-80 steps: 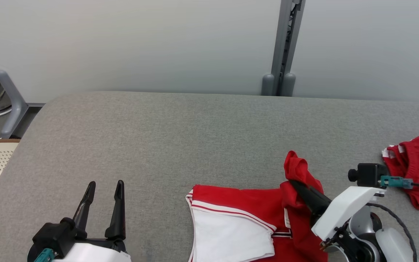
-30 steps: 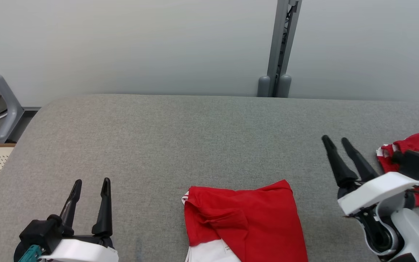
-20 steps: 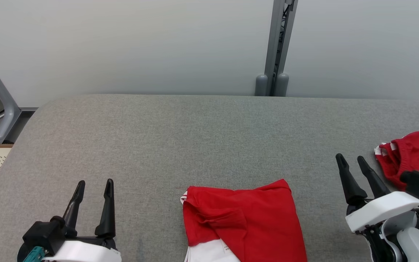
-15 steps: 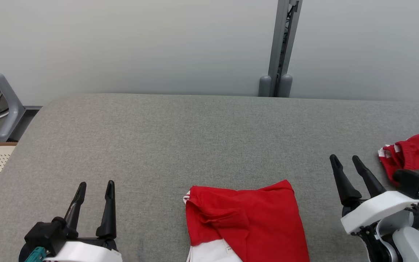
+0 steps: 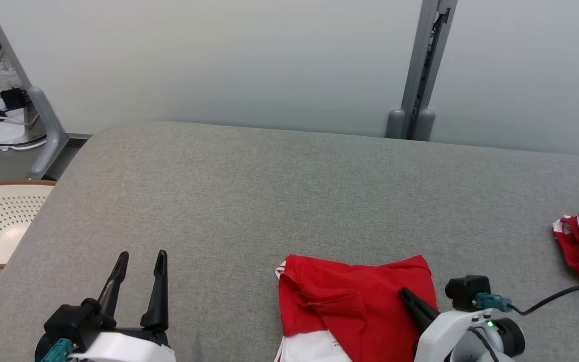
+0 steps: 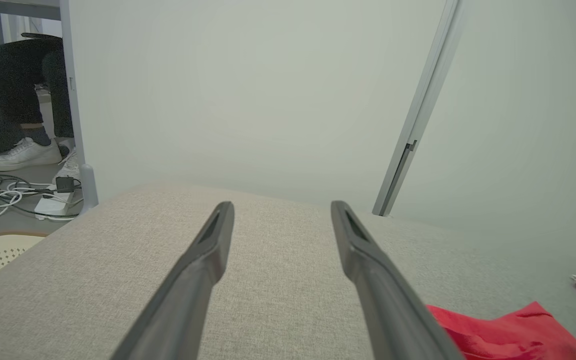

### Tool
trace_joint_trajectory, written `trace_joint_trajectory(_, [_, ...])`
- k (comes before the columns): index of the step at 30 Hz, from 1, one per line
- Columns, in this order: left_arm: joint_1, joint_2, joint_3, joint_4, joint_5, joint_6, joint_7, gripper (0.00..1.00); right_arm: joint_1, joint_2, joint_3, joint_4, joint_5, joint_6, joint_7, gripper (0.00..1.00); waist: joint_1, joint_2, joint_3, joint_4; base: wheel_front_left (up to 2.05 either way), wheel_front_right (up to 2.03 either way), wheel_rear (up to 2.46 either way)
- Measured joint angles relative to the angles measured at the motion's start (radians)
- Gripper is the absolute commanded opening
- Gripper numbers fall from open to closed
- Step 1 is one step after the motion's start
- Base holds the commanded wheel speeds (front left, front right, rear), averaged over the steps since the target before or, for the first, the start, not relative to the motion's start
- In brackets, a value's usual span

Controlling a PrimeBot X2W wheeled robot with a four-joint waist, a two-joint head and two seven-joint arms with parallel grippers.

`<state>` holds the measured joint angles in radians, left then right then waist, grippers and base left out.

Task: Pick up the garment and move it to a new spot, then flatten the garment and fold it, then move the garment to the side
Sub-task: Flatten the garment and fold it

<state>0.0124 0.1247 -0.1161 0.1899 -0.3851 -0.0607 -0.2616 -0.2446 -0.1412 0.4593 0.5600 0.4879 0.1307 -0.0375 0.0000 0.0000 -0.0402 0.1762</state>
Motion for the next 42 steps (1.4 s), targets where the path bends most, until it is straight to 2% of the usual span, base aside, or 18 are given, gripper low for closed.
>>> trace_joint_trajectory(6, [-0.006,0.016,-0.003,0.006,0.007,-0.001,0.001,1.0,-0.023,0.041,0.07,0.132,0.091,0.0,-0.004,0.0,0.0,0.0,-0.002,0.044,0.0,0.0,0.0])
trace_joint_trajectory(11, [-0.007,0.022,-0.007,0.004,0.007,0.0,0.006,1.0,-0.045,0.068,0.165,0.181,0.21,0.0,0.004,0.0,0.0,0.0,0.001,0.065,0.0,0.0,0.0])
trace_joint_trajectory(19, [-0.016,0.024,-0.01,0.003,0.007,0.008,0.007,1.0,-0.064,0.087,0.387,0.127,0.363,0.0,0.01,0.0,0.0,0.0,0.007,0.06,0.0,0.0,0.0])
trace_joint_trajectory(24, [-0.016,0.021,-0.012,0.003,0.004,0.01,0.006,1.0,-0.084,0.088,0.488,0.055,0.456,0.0,-0.008,0.0,0.0,0.0,0.009,0.036,0.0,0.0,0.0])
trace_joint_trajectory(30, [-0.016,0.021,-0.006,0.001,-0.001,0.018,0.005,1.0,-0.147,0.01,0.53,-0.039,0.511,0.0,-0.093,0.0,0.0,0.0,0.013,-0.007,0.0,0.0,0.0])
trace_joint_trajectory(34, [-0.015,0.021,0.008,-0.01,-0.001,0.024,0.003,1.0,-0.214,-0.101,0.481,-0.11,0.505,0.0,-0.175,0.0,0.0,0.0,0.014,-0.057,0.0,0.0,0.0])
trace_joint_trajectory(35, [-0.014,0.021,0.011,-0.012,-0.001,0.024,0.003,1.0,-0.222,-0.123,0.459,-0.119,0.5,0.0,-0.184,0.2,0.0,0.0,0.014,-0.066,0.0,0.0,0.0])
trace_joint_trajectory(36, [-0.013,0.021,0.017,-0.015,-0.001,0.027,0.002,1.0,-0.229,-0.157,0.412,-0.131,0.49,0.0,-0.195,1.0,0.0,0.0,0.013,-0.082,0.0,0.0,0.0])
trace_joint_trajectory(39, [-0.009,0.021,0.022,-0.017,-0.001,0.027,0.002,1.0,-0.229,-0.19,0.358,-0.145,0.468,0.0,-0.205,1.0,0.0,0.0,0.012,-0.096,0.0,0.0,0.0])
trace_joint_trajectory(42, [-0.003,0.023,0.028,-0.026,-0.001,0.028,0.002,1.0,-0.224,-0.229,0.239,-0.167,0.419,0.0,-0.219,1.0,0.0,0.0,0.01,-0.112,0.0,0.0,0.0])
